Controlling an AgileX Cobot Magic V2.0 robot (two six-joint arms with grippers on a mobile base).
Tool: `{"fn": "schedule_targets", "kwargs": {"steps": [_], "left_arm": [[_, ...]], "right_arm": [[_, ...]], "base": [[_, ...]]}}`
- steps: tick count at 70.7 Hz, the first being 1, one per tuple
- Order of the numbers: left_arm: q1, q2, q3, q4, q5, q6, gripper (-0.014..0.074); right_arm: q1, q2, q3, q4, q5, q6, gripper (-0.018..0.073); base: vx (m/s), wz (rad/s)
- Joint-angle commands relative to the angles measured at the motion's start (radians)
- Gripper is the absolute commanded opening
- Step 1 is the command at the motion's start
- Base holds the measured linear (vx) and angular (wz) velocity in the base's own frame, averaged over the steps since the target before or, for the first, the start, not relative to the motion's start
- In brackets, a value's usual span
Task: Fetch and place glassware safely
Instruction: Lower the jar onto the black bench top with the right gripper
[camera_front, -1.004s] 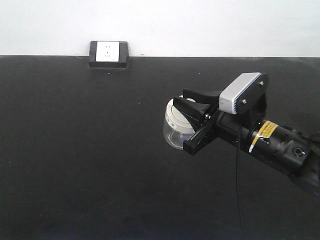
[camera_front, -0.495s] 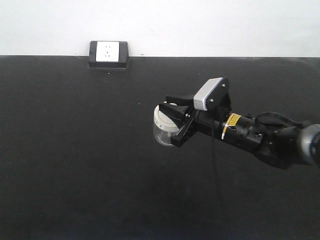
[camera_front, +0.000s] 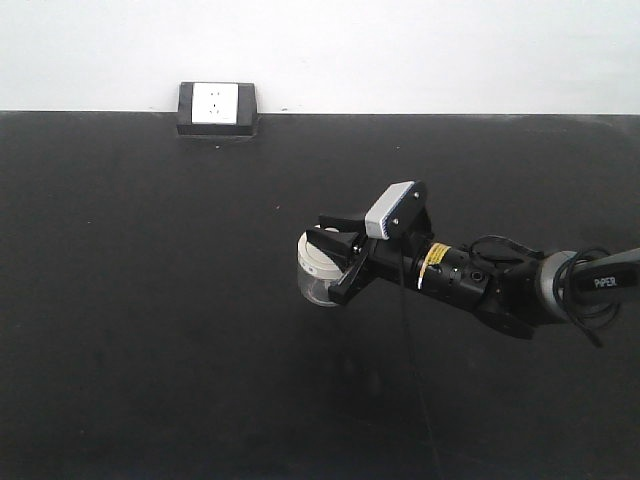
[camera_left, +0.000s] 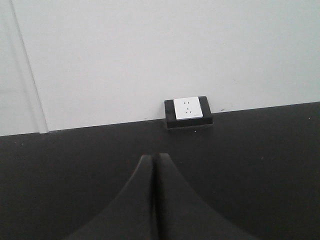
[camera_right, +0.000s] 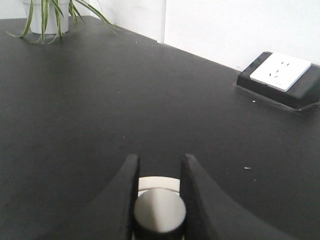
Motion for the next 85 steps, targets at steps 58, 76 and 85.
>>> {"fn": "schedule_targets", "kwargs": {"steps": [58, 76, 85], "left_arm": [[-0.005, 0.008, -0.026, -0.004, -0.069, -0.011, -0.0007], [-0.005, 0.008, -0.026, -0.004, -0.069, -0.011, -0.0007], [-0.005, 0.008, -0.026, -0.004, -0.069, -0.011, -0.0007]], "right_arm": [[-0.006, 0.005, -0.028, 0.045, -0.127, -0.025, 0.0249], [-0.006, 0.005, -0.028, 0.047, -0.127, -0.060, 0.0617], [-0.006, 0.005, -0.028, 0.047, -0.127, -0.060, 0.0700]], "base": [[0.00, 0.00], [0.00, 0.00], [0.00, 0.00]]}}
